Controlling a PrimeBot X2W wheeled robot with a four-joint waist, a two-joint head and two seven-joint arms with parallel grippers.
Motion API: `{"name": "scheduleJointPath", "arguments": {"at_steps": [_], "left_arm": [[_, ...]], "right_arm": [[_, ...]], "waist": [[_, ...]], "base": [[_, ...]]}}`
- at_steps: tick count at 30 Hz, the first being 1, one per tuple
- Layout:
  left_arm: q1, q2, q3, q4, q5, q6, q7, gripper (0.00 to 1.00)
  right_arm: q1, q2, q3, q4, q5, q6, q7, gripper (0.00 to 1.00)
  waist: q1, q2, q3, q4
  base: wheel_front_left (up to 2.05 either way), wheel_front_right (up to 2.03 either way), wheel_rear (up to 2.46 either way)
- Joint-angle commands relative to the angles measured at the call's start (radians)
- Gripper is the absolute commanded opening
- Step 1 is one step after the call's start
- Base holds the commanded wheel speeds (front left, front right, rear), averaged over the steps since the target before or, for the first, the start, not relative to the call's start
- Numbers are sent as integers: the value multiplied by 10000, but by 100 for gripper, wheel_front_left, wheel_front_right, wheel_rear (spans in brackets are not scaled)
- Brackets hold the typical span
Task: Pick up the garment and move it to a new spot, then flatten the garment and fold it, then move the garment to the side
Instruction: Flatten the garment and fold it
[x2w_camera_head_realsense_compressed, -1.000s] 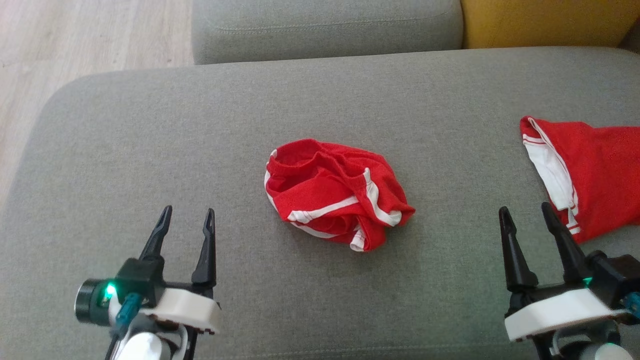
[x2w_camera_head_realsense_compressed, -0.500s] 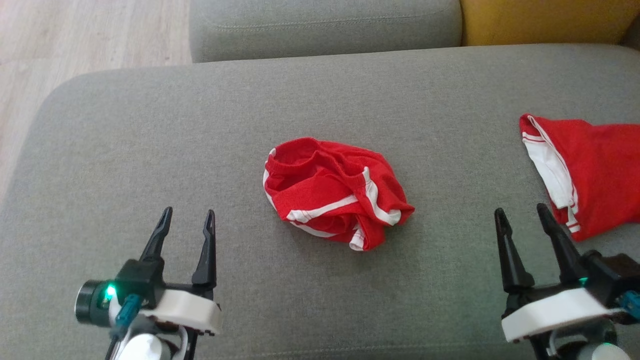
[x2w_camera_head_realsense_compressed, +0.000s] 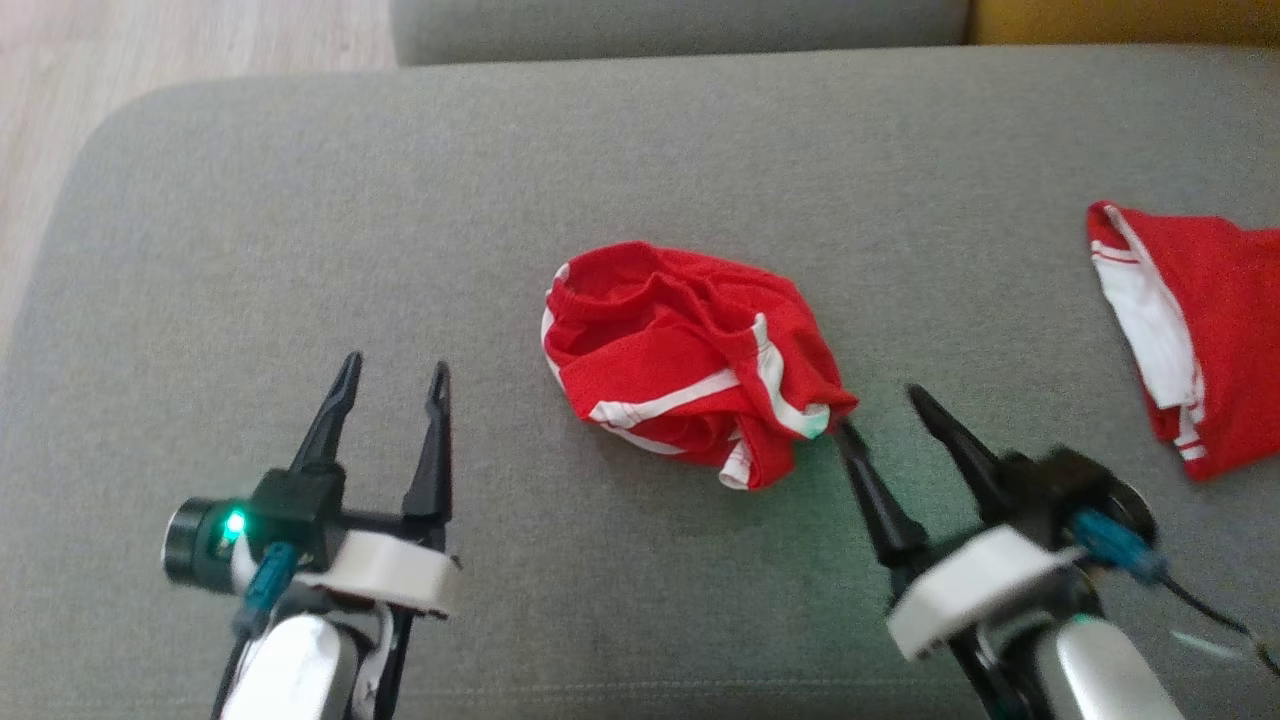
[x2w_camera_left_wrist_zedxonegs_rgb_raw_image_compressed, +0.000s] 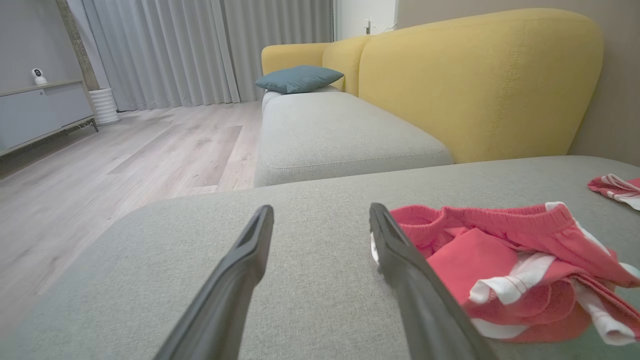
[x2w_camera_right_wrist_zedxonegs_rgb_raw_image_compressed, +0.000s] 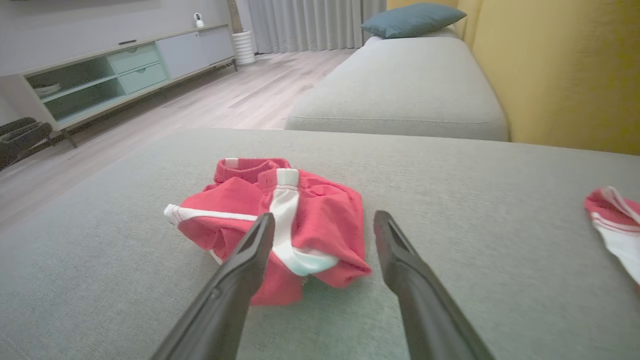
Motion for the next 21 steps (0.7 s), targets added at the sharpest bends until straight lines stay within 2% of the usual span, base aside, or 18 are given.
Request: {"name": "scheduleJointPath", "arguments": {"at_steps": [1, 11, 12, 13, 14, 21], "left_arm": [[-547, 35, 260, -398, 123, 51, -120, 100], [-1145, -345, 53, -399, 301, -78, -120, 100], [-1171, -366, 56, -389, 314, -89, -120, 100], [-1171, -366, 56, -389, 314, -89, -120, 100], [-1192, -385, 64, -379, 322, -100, -120, 100], [-1210, -461, 197, -385, 399, -107, -120, 100]], "right_arm": [[-699, -121, 464, -120, 134, -7, -38, 100], [-3076, -170, 1686, 2411, 517, -7, -99, 98], [-3249, -146, 1700, 2605, 570, -7, -119, 24], [-3249, -146, 1700, 2605, 570, -7, -119, 24], [-3416, -107, 1695, 2707, 671, -7, -245, 0], [-3902, -7, 857, 2460, 1290, -7, -1236, 0]], "waist": [[0, 0, 257, 197], [0, 0, 1000, 707], [0, 0, 1039, 734], [0, 0, 1039, 734], [0, 0, 1069, 753], [0, 0, 1187, 638]], "base": [[0, 0, 0], [0, 0, 0], [0, 0, 0], [0, 0, 0], [0, 0, 0], [0, 0, 0]]}}
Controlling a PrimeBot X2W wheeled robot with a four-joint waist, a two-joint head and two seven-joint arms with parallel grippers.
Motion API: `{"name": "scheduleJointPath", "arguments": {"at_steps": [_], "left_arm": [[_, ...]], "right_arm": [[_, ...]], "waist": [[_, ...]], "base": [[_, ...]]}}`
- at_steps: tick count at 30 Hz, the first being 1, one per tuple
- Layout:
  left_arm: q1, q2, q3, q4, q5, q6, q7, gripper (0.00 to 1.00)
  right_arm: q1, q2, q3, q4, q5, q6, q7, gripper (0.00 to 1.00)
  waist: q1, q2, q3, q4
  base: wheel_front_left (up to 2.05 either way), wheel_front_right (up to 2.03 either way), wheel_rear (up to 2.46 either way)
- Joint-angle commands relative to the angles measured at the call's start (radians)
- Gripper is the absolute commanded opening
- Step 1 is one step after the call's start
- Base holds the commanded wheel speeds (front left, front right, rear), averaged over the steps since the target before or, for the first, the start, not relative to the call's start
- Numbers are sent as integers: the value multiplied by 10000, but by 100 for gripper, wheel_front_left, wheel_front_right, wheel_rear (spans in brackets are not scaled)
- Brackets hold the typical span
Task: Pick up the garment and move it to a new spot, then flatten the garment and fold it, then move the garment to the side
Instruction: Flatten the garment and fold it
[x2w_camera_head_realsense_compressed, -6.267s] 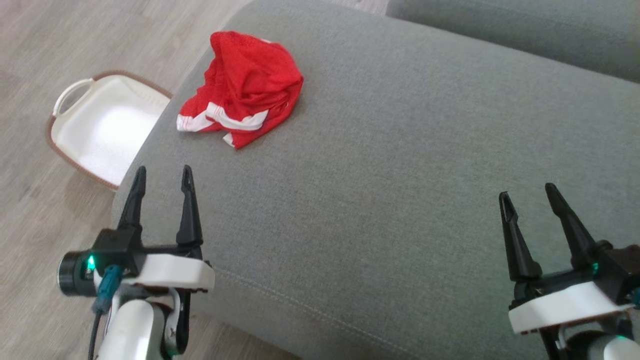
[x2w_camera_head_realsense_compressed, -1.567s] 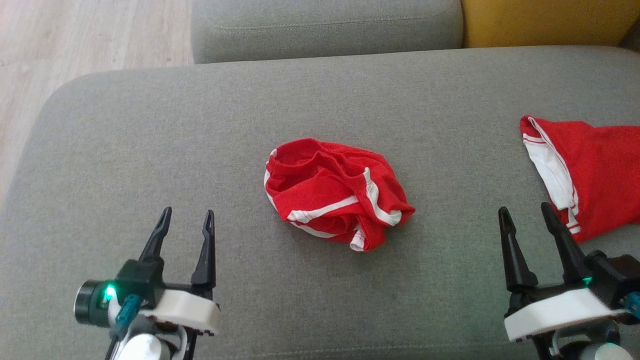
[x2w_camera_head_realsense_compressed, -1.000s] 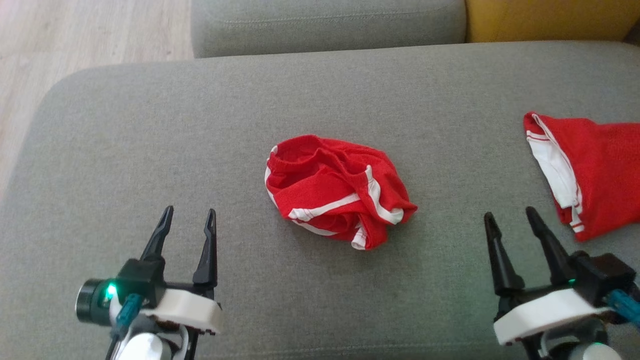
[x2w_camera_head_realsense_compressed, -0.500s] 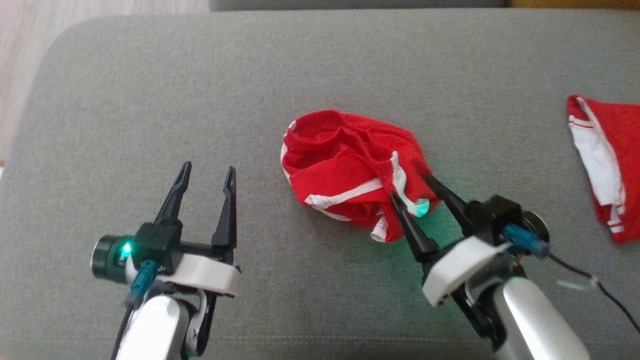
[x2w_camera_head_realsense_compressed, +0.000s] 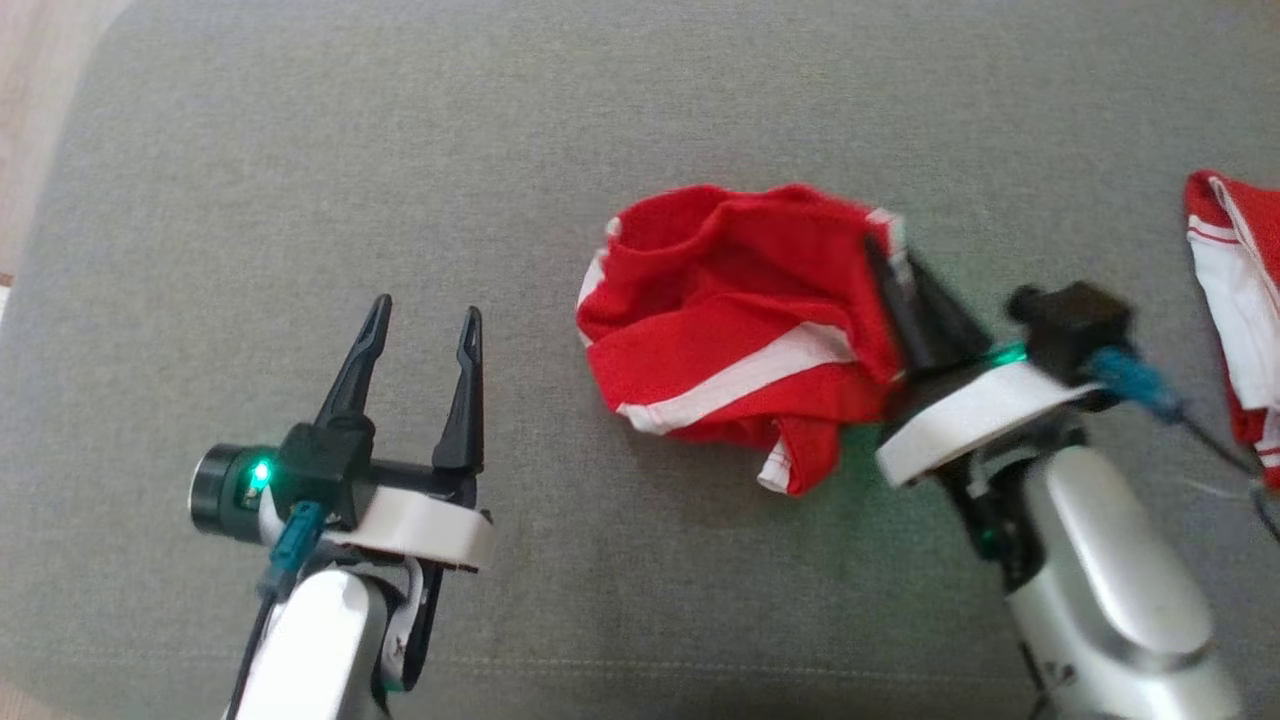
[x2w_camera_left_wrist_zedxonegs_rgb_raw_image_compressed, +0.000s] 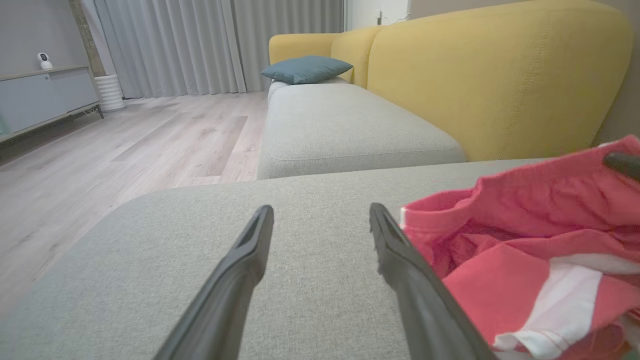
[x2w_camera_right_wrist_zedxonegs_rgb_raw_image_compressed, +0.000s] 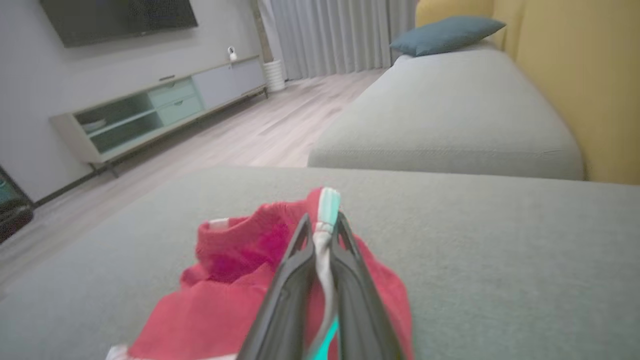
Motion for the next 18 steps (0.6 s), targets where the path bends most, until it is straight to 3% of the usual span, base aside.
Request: {"name": "scheduleJointPath", "arguments": {"at_steps": [1, 9, 13, 16, 17, 18], "left_arm": [[-379, 86, 358, -356, 132, -8, -120, 100], [-457, 72, 426, -350, 242, -116, -120, 100], [-526, 44, 428, -341, 301, -181, -120, 100], [-555, 22, 440, -338, 329, -203, -120, 100], [-558, 21, 451, -336, 333, -210, -120, 100], [-560, 21, 457, -332, 342, -219, -120, 100]], "right_arm": [[-277, 57, -171, -496, 115, -7, -228, 0], [280, 348, -2519, -1074, 836, -7, -159, 0], [910, 544, -3775, -825, 1531, -7, 93, 0], [1192, 584, -4147, -422, 1969, -7, 87, 0], [1242, 590, -4214, -268, 2089, -7, 80, 16], [1268, 594, -4232, -148, 2208, -7, 56, 100]], "waist": [[0, -1, 20, -91], [0, -1, 102, -513], [0, -1, 204, -672], [0, -1, 269, -750], [0, -1, 285, -782], [0, -1, 297, -805]], "base": [[0, 0, 0], [0, 0, 0], [0, 0, 0], [0, 0, 0], [0, 0, 0], [0, 0, 0]]}}
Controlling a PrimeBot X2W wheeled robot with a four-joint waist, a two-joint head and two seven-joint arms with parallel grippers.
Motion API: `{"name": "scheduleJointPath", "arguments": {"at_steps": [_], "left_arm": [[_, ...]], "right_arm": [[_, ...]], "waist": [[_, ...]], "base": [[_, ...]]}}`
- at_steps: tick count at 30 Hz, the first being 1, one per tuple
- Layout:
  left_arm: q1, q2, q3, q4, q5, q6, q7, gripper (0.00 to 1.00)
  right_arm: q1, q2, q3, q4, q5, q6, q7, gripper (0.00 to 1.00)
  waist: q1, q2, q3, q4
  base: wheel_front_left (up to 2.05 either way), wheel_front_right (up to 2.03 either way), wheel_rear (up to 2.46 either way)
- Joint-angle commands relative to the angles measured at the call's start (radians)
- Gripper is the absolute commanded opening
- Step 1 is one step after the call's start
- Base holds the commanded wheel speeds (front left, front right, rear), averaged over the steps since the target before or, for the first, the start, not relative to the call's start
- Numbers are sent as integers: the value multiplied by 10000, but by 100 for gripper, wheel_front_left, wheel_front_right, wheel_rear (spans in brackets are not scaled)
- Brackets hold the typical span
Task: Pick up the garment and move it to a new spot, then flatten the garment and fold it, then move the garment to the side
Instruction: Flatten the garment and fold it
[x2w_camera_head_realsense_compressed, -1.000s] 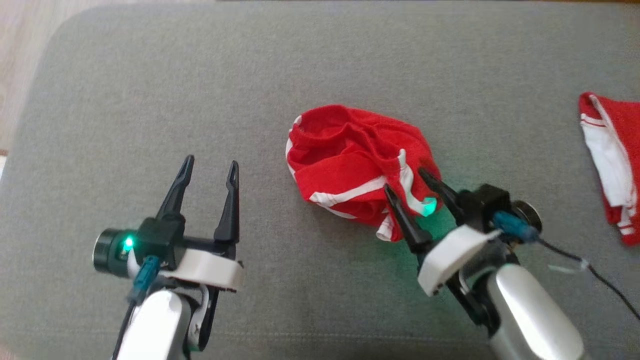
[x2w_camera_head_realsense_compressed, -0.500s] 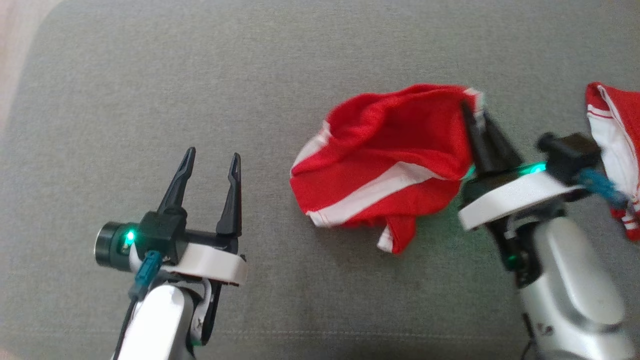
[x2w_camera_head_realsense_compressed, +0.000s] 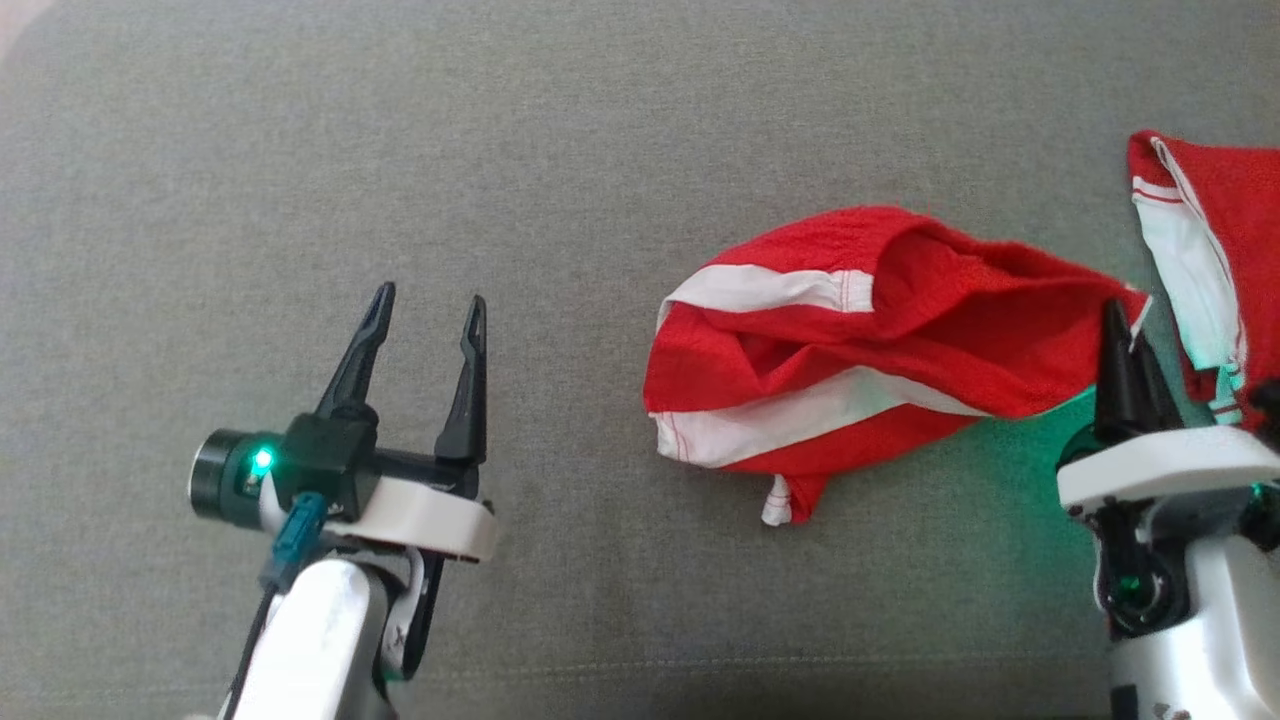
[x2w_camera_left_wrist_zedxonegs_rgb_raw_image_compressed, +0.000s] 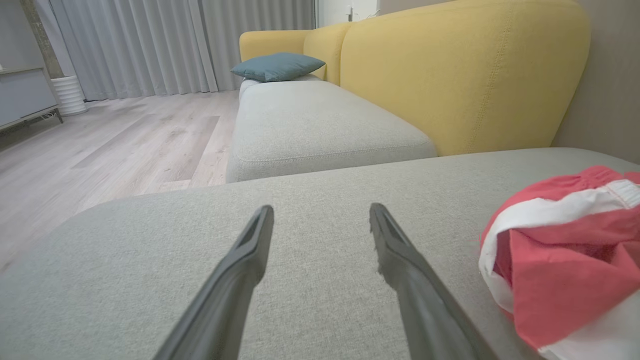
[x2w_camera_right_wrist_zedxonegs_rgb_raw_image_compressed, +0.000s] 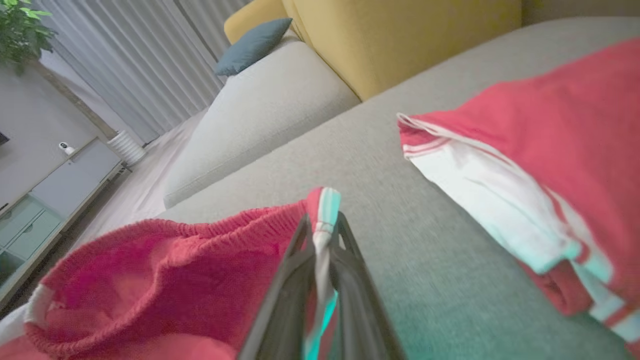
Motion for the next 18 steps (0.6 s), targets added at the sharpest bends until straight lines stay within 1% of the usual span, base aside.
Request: {"name": "scheduleJointPath", "arguments": {"at_steps": [1, 4, 6, 12, 15, 17, 18], "left_arm": [[-405, 72, 413, -328, 114, -46, -120, 100], [-386, 86, 448, -317, 136, -57, -120, 100], [-370, 97, 469, -316, 154, -60, -120, 100], [-246, 142, 613, -400, 188, 17, -120, 100], [-69, 201, 717, -458, 200, 86, -120, 100], [88, 238, 763, -508, 206, 126, -120, 100], [88, 238, 763, -508, 206, 126, -120, 100]], "right_arm": [[-147, 6, 224, -263, 161, -7, -121, 100], [-136, 10, 310, -242, 292, -7, -414, 100], [-86, -84, 446, -468, 71, -7, -713, 100], [456, -1036, 1224, -1767, -1546, -7, -1564, 100], [864, -1298, 1548, -2439, -2200, -7, -1671, 100], [1199, -1341, 1765, -2860, -2499, -7, -1625, 100], [1199, -1341, 1765, -2860, -2499, -7, -1625, 100]], "waist": [[0, 0, 25, -47], [0, 0, 16, -122], [0, 0, 0, -154], [0, 0, -149, -241], [0, 0, -327, -298], [0, 0, -460, -328], [0, 0, -460, -328]], "base": [[0, 0, 0], [0, 0, 0], [0, 0, 0], [0, 0, 0], [0, 0, 0], [0, 0, 0], [0, 0, 0]]}}
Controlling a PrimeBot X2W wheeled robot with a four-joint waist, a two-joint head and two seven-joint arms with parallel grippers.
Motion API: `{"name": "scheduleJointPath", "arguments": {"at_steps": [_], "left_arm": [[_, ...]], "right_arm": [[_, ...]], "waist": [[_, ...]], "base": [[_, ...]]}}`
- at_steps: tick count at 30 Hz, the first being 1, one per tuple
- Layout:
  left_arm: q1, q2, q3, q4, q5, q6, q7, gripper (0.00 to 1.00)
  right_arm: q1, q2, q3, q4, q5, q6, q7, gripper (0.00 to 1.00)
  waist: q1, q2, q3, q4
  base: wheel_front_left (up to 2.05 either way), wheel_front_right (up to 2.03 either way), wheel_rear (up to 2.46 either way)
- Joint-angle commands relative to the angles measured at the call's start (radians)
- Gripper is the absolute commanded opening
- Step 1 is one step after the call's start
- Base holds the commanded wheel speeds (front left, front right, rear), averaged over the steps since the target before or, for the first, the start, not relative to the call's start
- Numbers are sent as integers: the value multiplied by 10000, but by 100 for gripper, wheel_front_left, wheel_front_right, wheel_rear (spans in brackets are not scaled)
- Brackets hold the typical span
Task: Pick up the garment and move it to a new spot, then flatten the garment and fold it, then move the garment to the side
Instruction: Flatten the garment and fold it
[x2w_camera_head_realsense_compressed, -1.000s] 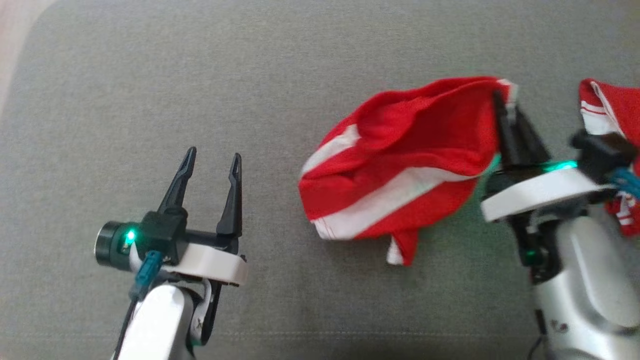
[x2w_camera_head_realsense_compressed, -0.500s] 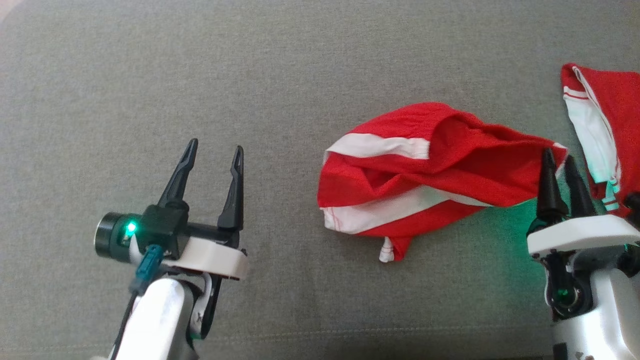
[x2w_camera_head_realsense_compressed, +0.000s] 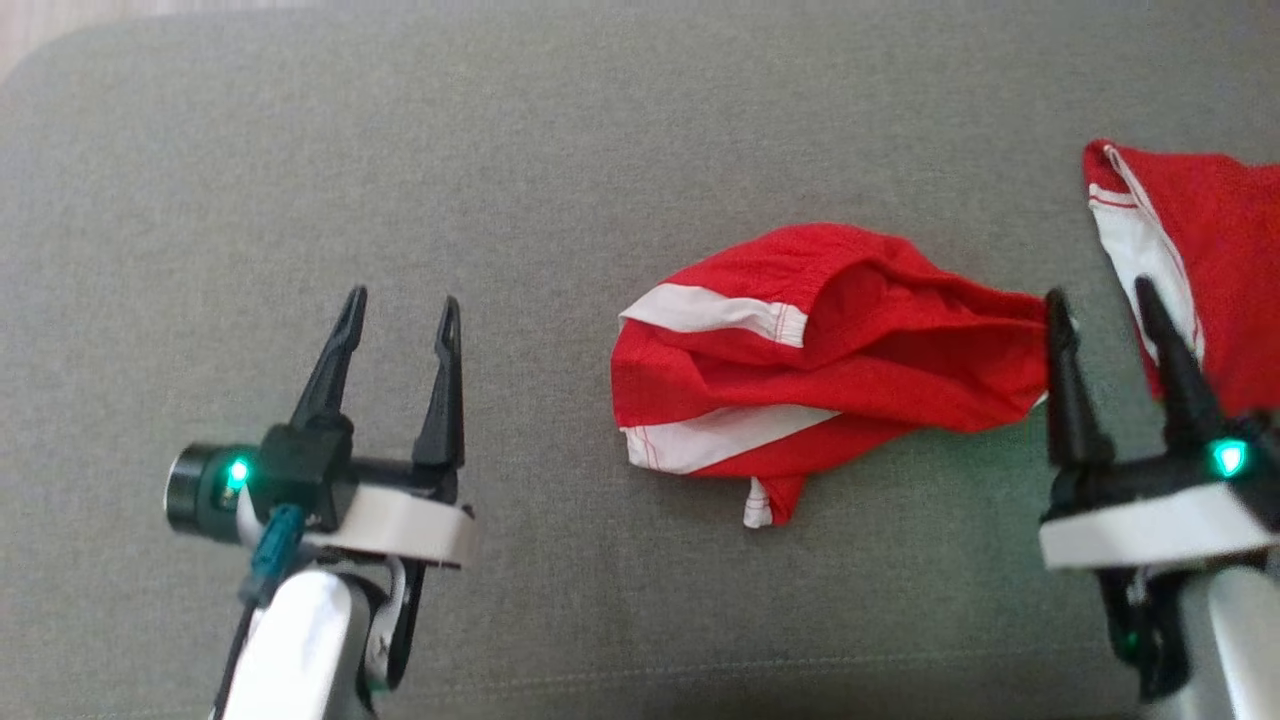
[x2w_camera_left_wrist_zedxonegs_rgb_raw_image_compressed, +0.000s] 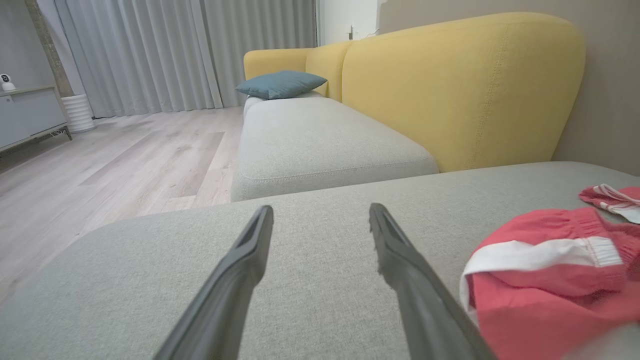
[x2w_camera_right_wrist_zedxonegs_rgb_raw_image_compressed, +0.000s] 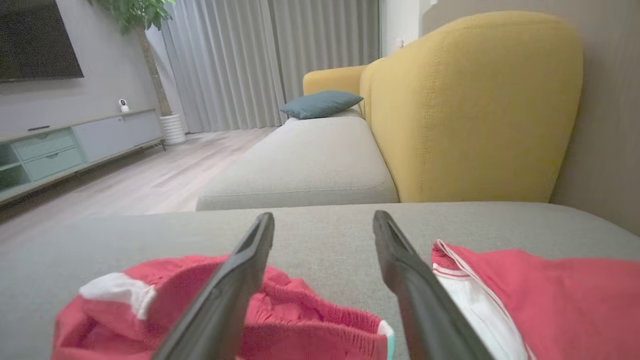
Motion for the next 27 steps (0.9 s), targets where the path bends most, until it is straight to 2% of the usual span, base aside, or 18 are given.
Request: {"name": "scheduleJointPath", "arguments": {"at_steps": [1, 11, 27], "left_arm": [[-56, 206, 429, -337, 104, 35, -95, 100], [800, 332, 537, -528, 79, 201, -95, 100], [948, 355, 512, -545, 18, 219, -95, 100]], "right_arm": [[29, -157, 245, -398, -84, -7, 24, 100], [1351, 248, 491, -1582, -449, -7, 582, 100], [1516, 246, 549, -1742, -411, -7, 974, 100]], "waist": [[0, -1, -97, -27], [0, -1, -597, -41], [0, -1, -642, -43]], "base": [[0, 0, 0], [0, 0, 0], [0, 0, 0]]}}
